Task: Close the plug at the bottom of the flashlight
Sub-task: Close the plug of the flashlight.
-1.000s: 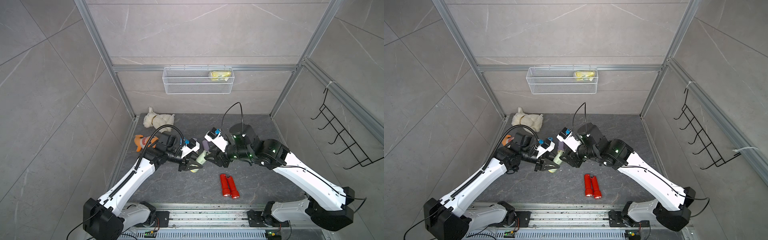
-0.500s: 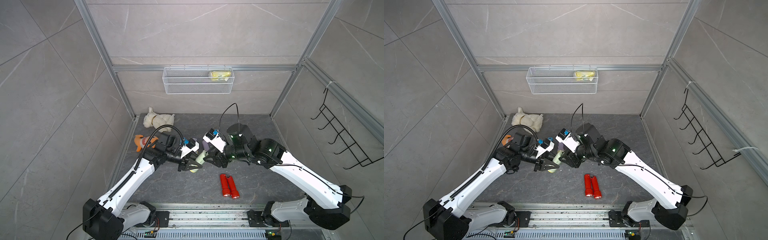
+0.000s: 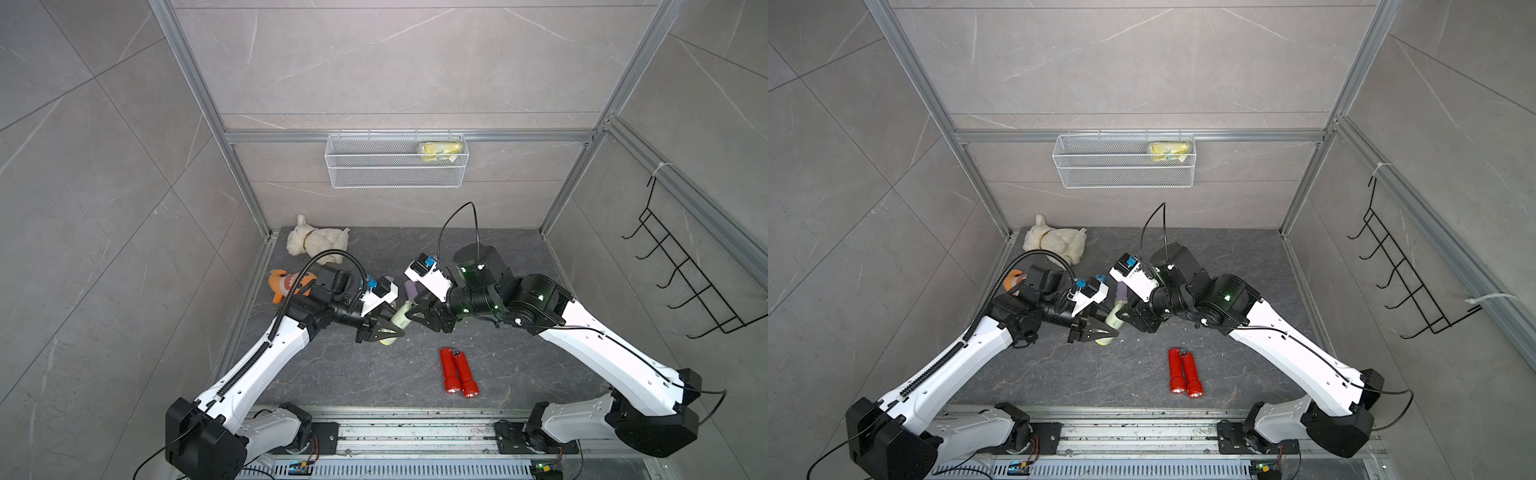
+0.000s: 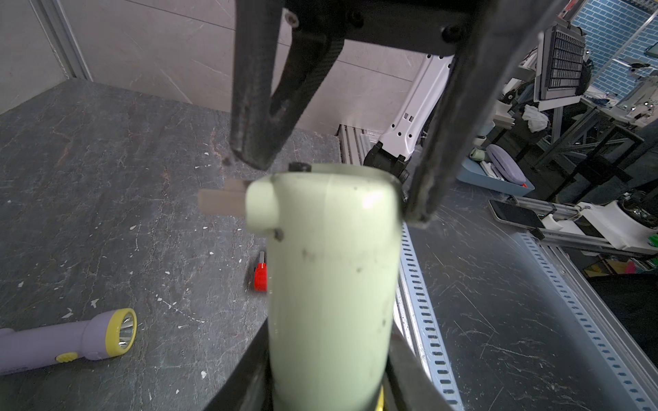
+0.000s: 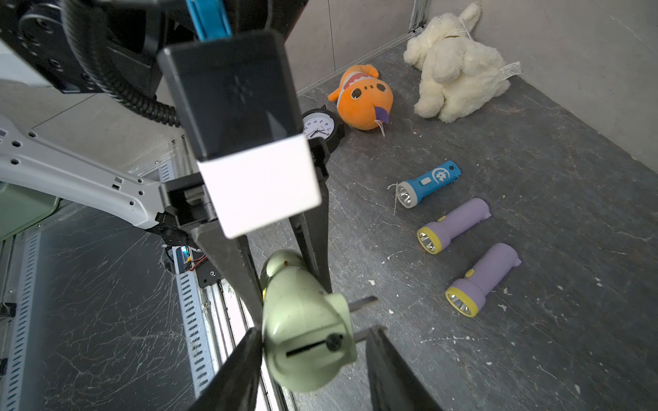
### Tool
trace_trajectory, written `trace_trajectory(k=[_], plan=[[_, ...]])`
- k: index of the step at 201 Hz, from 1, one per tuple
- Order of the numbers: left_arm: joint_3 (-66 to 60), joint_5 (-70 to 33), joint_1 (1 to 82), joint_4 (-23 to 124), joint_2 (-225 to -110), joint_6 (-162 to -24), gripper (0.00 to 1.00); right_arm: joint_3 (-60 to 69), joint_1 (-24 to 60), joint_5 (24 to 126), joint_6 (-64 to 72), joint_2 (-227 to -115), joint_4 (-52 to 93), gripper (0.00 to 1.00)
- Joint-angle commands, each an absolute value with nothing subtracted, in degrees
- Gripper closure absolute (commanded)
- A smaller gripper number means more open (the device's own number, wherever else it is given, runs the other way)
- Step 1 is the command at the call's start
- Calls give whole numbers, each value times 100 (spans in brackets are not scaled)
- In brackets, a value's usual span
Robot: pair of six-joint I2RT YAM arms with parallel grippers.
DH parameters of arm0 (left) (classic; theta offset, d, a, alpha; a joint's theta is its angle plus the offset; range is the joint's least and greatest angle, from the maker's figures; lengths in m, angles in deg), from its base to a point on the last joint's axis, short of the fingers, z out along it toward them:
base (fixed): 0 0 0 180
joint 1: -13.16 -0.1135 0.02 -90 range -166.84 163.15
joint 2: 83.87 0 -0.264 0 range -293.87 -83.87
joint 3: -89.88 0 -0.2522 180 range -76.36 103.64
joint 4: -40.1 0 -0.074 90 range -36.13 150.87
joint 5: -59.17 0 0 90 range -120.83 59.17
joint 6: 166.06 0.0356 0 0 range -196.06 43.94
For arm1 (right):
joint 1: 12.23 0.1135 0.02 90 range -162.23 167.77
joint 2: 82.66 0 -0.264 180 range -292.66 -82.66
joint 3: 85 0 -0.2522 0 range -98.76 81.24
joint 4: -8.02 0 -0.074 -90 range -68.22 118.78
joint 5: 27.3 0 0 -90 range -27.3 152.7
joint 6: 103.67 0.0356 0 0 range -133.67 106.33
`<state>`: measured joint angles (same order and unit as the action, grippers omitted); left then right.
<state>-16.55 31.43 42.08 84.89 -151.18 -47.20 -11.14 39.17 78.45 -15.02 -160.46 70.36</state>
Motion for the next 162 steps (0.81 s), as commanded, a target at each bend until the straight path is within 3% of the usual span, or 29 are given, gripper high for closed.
trace_trajectory(k=[1,102,144,162], plan=[[-1465,3490,4198,8383,-15079,-4627,100,-1285,3921,7934,-1583,-16133,7155,53],[-1439,3395,4198,8429,-15048,-4582,100,-1176,3925,8225,-1578,-16238,7214,76],[-1444,3359,4182,8392,-15010,-4592,100,-1124,3927,8386,-1567,-16188,7170,100],[-1457,3359,4188,8399,-15014,-4609,100,-1060,3919,8471,-1536,-16120,7063,100]])
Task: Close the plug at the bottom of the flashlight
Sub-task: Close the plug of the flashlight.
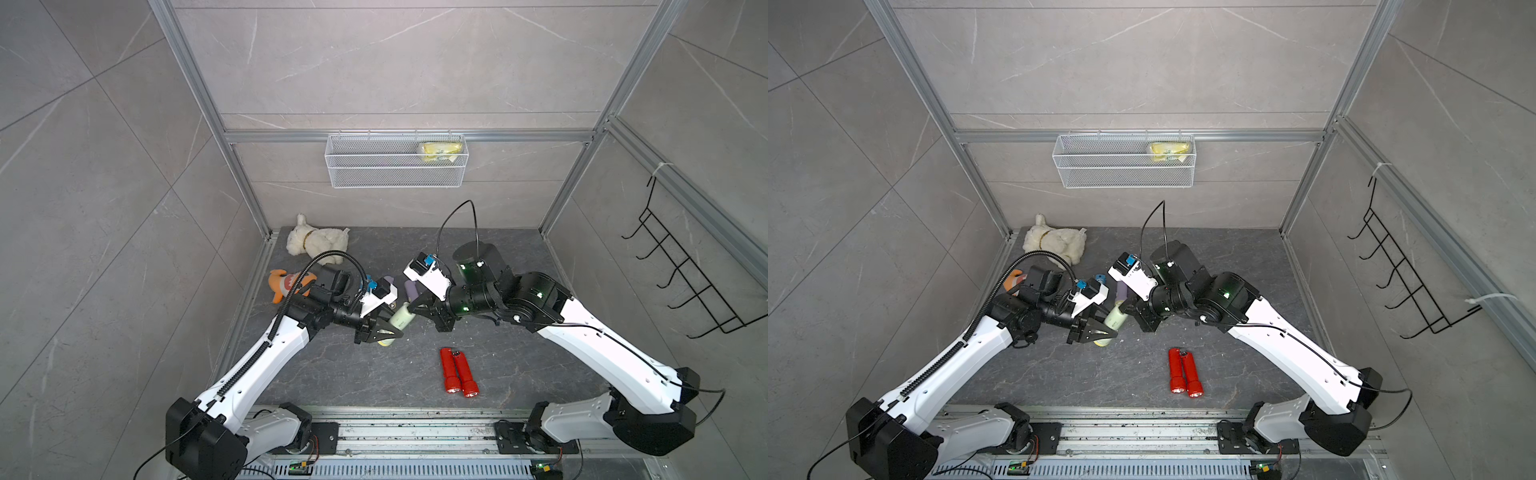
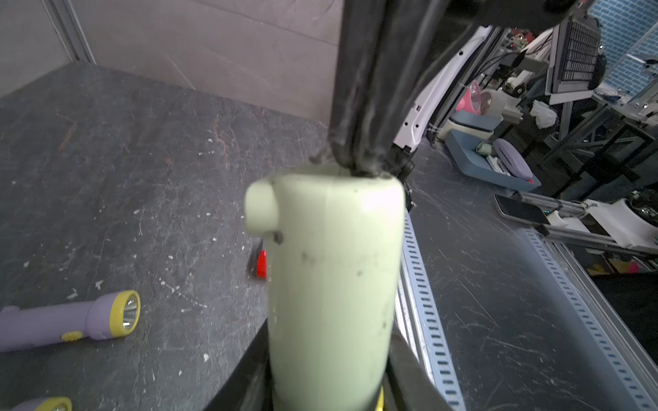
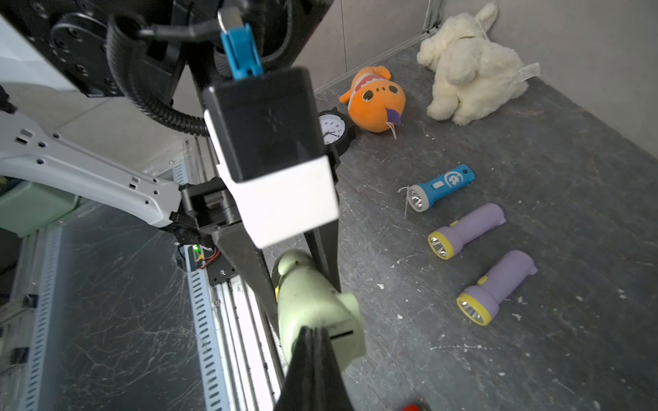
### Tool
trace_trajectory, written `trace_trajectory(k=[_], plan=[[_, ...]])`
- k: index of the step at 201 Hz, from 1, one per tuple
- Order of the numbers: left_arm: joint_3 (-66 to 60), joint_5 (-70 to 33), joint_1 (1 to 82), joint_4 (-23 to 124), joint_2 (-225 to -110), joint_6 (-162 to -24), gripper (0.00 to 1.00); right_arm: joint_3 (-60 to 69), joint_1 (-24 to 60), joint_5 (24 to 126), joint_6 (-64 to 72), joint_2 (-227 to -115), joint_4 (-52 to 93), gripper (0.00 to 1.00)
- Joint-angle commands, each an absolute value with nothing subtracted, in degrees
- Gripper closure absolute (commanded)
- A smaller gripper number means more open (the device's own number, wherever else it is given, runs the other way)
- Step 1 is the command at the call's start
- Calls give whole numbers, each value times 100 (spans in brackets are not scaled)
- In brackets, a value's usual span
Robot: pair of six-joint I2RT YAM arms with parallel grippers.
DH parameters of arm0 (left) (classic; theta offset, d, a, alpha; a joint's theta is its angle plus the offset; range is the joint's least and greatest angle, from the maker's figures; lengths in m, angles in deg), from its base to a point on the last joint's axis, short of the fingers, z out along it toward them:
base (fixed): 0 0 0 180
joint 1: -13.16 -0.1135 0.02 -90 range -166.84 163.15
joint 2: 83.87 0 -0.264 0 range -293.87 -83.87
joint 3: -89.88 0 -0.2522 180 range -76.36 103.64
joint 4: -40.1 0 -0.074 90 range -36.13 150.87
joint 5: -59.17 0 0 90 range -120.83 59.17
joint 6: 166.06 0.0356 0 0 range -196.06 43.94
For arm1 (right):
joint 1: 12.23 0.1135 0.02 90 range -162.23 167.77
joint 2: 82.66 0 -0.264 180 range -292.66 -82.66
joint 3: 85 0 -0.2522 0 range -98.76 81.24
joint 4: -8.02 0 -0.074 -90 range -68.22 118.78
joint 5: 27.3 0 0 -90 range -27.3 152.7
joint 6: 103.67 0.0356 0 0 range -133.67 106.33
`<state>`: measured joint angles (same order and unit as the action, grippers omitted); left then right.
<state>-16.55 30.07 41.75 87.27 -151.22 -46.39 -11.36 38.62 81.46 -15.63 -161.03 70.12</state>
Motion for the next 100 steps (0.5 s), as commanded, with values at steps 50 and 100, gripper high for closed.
trace_trajectory(k=[50,100], plan=[[-1475,3411,4179,8392,-14996,-4609,100,-1230,3918,8523,-1468,-15882,6957,66],[-1466,3433,4175,8392,-15018,-4609,100,-1322,3892,8382,-1499,-15780,6916,56]])
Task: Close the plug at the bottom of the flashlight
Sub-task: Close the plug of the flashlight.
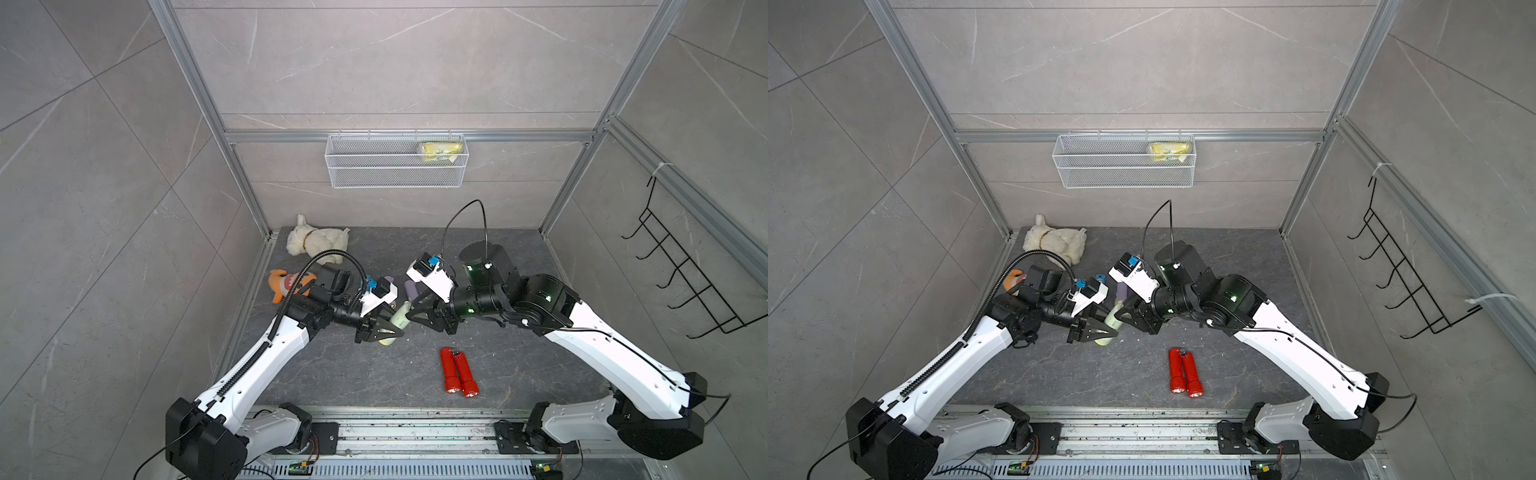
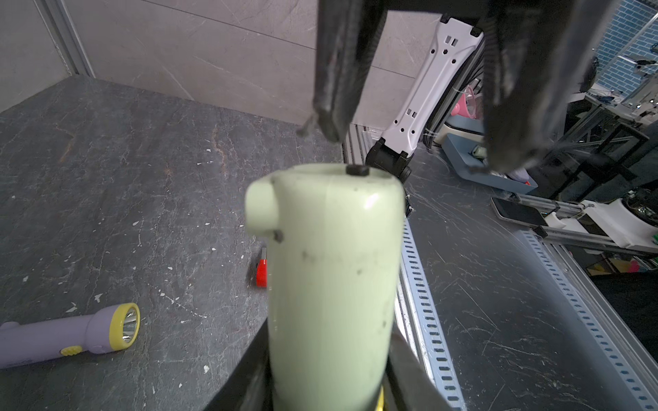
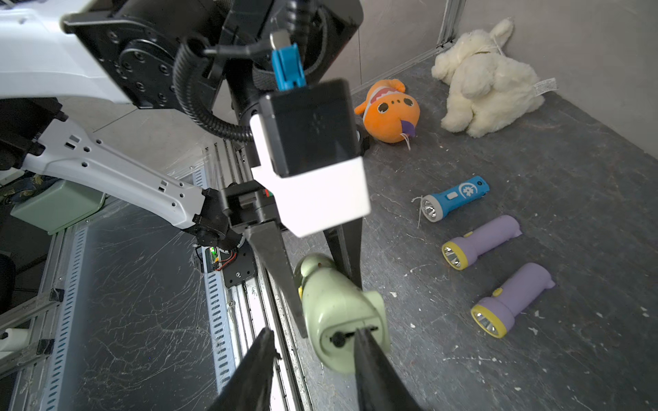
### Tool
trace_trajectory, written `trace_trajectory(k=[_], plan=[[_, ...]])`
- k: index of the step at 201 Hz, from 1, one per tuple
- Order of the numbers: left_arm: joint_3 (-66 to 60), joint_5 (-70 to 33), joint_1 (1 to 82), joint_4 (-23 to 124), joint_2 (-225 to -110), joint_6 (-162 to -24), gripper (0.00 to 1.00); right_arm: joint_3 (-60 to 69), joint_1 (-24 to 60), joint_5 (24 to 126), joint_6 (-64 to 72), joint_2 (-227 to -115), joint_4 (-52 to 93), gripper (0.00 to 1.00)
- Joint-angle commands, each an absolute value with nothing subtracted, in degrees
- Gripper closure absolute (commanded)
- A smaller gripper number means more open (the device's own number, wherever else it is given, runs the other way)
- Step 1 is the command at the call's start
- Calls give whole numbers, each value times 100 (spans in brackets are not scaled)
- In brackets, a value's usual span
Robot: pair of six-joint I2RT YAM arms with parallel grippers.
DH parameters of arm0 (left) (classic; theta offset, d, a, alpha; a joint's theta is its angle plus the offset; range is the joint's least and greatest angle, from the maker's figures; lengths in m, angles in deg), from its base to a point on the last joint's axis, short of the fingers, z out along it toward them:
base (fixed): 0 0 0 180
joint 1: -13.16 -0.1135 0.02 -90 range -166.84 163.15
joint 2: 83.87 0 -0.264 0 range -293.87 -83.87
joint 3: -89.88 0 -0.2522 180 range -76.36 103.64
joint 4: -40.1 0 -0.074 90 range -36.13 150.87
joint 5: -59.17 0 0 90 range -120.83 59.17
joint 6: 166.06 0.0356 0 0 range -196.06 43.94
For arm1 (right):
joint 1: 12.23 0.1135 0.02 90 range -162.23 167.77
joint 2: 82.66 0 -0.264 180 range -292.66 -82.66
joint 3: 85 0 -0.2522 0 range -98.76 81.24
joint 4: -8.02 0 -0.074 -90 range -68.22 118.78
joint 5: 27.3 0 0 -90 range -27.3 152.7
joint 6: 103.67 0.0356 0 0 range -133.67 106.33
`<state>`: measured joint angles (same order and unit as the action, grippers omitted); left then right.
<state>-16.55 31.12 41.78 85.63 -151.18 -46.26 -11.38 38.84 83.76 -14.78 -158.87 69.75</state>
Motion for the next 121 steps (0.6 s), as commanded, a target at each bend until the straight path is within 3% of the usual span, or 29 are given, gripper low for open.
trace_trajectory(k=[1,56,121], plan=[[-1466,3436,4178,8392,-15020,-4609,100,-1328,3892,8381,-1499,-15780,6916,56],[-1465,3456,4178,8392,-15014,-4618,100,-1307,3859,8447,-1496,-16036,6898,54],[-1501,3430,4170,8419,-14955,-4583,100,-1267,3862,8590,-1481,-16212,6905,63]])
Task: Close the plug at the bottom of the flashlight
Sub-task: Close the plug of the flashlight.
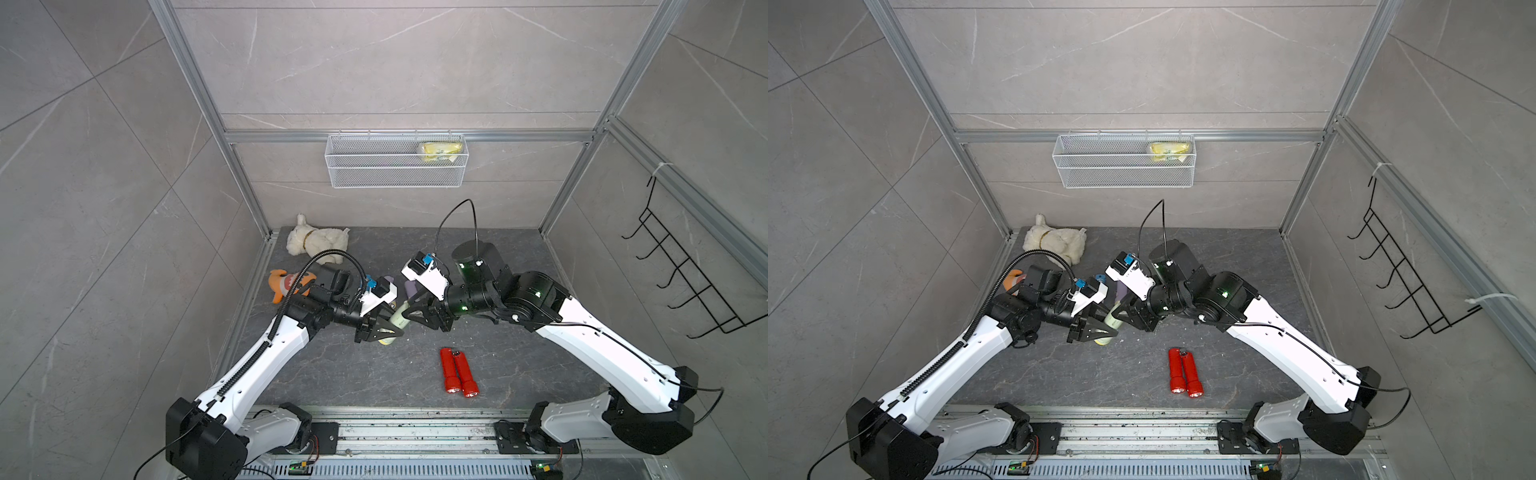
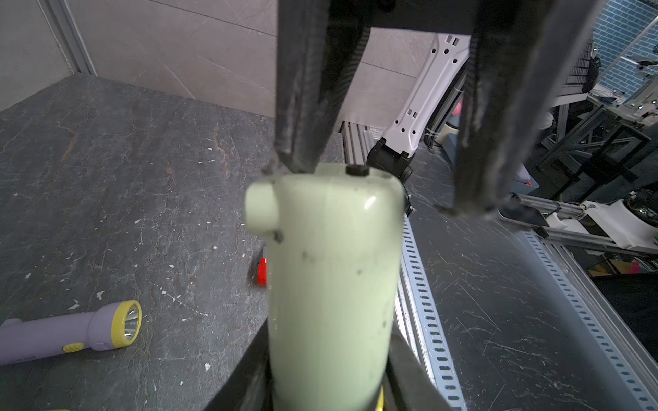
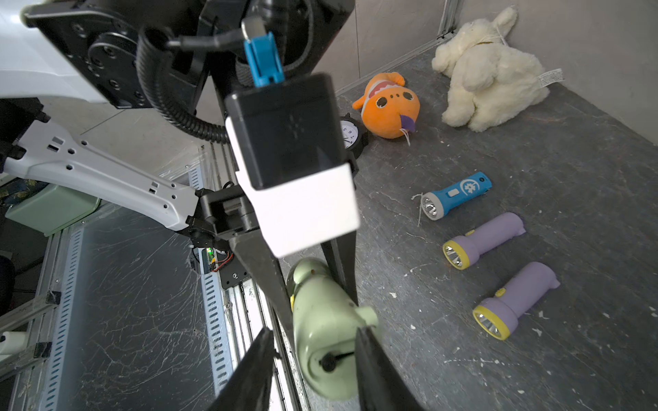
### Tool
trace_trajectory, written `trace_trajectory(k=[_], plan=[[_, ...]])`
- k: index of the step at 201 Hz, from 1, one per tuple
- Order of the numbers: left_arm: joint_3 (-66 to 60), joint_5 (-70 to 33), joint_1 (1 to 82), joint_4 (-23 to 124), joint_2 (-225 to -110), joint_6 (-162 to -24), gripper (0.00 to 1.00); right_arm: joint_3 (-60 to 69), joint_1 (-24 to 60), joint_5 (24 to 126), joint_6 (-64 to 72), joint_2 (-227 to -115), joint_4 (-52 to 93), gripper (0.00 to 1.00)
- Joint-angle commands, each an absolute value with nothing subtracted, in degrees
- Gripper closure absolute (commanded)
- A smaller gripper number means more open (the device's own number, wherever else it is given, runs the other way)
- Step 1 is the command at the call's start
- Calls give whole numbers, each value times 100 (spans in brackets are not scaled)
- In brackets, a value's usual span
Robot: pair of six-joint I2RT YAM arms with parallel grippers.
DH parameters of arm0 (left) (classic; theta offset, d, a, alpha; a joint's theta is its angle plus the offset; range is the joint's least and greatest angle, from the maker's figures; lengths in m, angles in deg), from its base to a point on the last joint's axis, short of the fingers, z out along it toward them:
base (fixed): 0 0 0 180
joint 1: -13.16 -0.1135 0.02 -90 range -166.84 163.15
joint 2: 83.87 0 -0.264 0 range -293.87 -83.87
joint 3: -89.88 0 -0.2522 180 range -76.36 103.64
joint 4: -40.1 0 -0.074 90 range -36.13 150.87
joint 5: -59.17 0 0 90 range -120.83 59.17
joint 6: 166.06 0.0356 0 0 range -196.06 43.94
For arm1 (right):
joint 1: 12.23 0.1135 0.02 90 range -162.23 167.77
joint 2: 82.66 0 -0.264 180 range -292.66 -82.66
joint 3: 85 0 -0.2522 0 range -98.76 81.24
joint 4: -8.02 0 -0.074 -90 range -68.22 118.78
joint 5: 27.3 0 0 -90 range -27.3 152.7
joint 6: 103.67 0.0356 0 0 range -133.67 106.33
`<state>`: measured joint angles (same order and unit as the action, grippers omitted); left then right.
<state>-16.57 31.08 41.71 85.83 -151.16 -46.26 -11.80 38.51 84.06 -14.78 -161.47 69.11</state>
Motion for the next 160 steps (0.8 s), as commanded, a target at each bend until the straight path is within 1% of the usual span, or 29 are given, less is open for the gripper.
trace_trajectory(k=[1,28,44,71,94,112,144,152,160], plan=[[-1501,3429,4166,8419,-14953,-4583,100,-1271,3855,8590,-1477,-16214,6906,63],[-1492,3429,4147,8380,-14953,-4609,100,-1271,3857,8599,-1481,-16214,6933,70],[-1480,3447,4139,8375,-14969,-4618,100,-1270,3855,8599,-1480,-16219,6951,77],[-1471,3441,4131,8342,-14987,-4661,100,-1280,3859,8599,-1479,-16185,6962,83],[-1475,3438,4116,8322,-15011,-4671,100,-1284,3861,8627,-1472,-16102,6952,92],[-1465,3447,4117,8312,-15043,-4686,100,-1298,3857,8707,-1464,-16036,6925,97],[-1465,3456,4104,8305,-15110,-4693,100,-1348,3856,8937,-1464,-15934,6903,100],[-1461,3456,4103,8305,-15123,-4706,100,-1344,3857,8999,-1463,-15883,6870,99],[-1464,3456,4102,8305,-15132,-4702,100,-1328,3862,9021,-1455,-15813,6826,96]])
